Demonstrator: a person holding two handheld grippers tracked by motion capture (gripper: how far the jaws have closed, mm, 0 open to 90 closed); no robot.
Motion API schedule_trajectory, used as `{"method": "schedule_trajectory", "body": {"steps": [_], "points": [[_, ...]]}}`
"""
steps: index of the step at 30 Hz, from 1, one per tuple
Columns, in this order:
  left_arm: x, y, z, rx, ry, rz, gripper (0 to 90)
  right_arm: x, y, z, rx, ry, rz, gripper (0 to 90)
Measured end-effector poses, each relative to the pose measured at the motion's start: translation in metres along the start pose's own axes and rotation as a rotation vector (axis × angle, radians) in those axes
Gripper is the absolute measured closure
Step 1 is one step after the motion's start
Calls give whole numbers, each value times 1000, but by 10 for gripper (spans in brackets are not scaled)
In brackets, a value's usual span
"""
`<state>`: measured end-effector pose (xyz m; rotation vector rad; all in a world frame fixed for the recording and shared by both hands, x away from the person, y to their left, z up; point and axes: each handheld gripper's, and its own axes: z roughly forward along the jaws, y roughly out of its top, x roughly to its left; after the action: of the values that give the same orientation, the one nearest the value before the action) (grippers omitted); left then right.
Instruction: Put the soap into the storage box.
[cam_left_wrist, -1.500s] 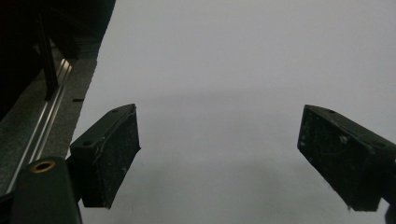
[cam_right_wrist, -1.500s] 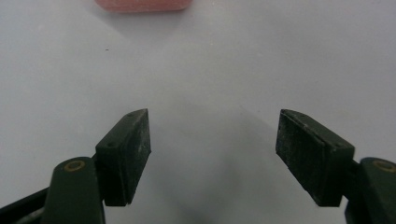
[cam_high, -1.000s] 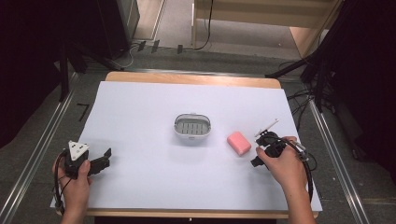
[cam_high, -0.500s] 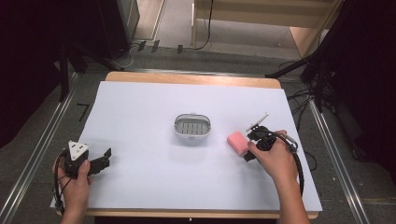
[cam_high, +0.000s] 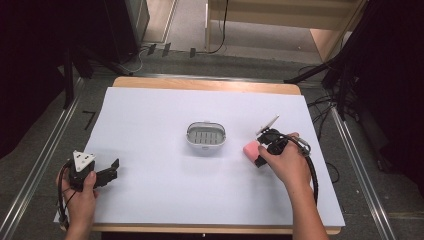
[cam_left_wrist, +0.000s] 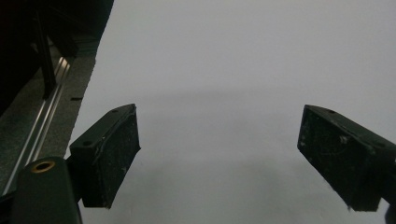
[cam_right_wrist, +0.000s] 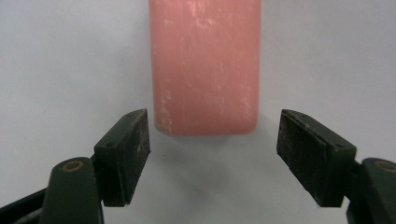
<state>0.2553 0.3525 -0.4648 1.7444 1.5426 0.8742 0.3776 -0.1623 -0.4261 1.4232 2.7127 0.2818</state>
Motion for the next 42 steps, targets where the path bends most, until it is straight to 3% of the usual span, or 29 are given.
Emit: {"method": "schedule_trajectory", "body": {"steps": [16,42], "points": [[0,0,0,1,-1,-5,137,6,29,10,3,-18,-33,282],[0,0,0,4,-2,-6,136,4,38,26,34,13,-60,385]]}}
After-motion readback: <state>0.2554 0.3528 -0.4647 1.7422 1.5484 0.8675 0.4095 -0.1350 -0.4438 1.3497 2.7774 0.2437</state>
